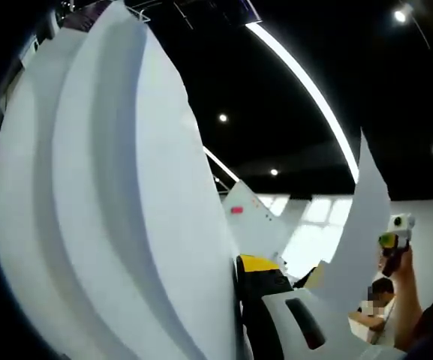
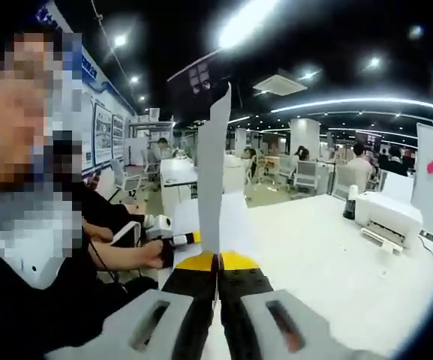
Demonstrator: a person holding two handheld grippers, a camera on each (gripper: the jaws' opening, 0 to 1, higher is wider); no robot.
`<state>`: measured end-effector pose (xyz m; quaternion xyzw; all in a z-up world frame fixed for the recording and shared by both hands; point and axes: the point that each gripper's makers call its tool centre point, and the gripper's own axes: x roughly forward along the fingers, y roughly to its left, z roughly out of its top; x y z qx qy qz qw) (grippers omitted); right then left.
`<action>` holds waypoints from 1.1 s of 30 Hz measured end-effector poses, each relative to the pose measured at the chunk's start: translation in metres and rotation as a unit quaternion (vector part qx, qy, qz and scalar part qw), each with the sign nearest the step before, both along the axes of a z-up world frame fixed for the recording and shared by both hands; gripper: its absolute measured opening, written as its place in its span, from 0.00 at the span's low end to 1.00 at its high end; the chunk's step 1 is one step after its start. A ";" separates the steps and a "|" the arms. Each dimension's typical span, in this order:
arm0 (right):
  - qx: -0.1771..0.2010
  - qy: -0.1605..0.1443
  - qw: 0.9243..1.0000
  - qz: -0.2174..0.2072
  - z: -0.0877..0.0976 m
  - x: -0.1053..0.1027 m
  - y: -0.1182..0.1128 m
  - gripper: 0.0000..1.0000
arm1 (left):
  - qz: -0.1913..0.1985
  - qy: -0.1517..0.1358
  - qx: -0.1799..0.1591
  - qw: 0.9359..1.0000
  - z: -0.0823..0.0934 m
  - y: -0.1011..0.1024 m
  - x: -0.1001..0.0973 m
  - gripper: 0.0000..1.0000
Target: Organize the stack of printing papers by aligning and flattening the scattered papers on the table
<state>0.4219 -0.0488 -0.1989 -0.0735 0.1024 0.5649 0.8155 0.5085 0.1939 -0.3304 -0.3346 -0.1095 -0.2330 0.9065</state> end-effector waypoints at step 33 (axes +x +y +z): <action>-0.069 -0.081 0.994 -0.019 -0.011 0.066 0.036 0.00 | -0.001 -0.003 0.002 1.000 0.001 -0.002 -0.001 0.08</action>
